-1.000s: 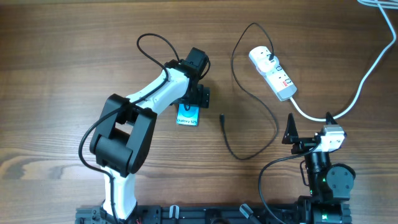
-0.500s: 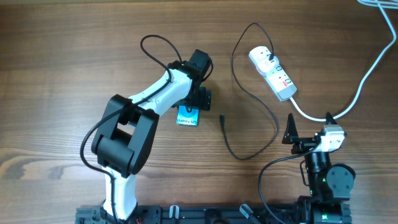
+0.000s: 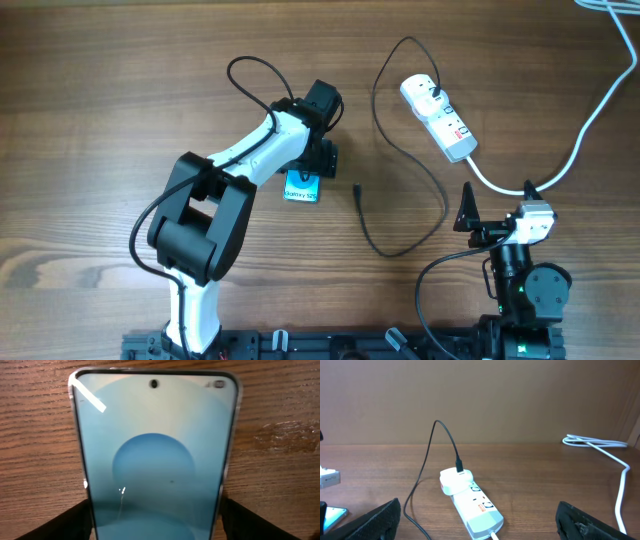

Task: Plug charger to phone and switch on socket
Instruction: 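Close the left gripper on the phone's top edge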

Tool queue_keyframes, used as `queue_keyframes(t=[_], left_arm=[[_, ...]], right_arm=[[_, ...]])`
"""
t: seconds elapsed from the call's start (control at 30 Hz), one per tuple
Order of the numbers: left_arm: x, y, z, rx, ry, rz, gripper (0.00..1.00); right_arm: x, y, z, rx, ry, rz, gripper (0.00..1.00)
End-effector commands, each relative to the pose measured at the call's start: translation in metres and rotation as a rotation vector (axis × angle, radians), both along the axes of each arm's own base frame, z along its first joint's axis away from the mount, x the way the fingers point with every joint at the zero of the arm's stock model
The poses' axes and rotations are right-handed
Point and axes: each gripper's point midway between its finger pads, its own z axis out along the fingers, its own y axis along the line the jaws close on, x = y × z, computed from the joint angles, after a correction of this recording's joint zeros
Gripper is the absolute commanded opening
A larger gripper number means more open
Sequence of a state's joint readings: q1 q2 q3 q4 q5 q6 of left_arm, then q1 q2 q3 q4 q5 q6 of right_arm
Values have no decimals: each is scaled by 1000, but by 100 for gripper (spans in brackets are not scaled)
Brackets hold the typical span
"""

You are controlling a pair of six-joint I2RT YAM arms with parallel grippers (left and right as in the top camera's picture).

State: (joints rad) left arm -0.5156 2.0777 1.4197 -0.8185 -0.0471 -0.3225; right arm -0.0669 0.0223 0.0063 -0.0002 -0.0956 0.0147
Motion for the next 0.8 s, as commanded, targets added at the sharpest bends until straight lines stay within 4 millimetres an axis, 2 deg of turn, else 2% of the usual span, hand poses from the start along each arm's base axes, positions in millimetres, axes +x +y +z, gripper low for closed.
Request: queue_keyframes(t=[0.0, 0.13, 0.5, 0.63, 0.77], left_arm=[[-10, 7, -22, 46, 51, -4, 79], [-10, 7, -22, 46, 51, -4, 76], [-10, 7, -22, 46, 51, -4, 75], [-11, 7, -22, 46, 52, -4, 87], [-11, 7, -22, 46, 53, -4, 87]], right_arm=[[0, -2, 0, 11, -3, -11, 100], [0, -2, 0, 12, -3, -11, 100], [0, -2, 0, 12, -3, -11, 100], [0, -2, 0, 12, -3, -11, 100], [0, -2, 0, 11, -3, -11, 100]])
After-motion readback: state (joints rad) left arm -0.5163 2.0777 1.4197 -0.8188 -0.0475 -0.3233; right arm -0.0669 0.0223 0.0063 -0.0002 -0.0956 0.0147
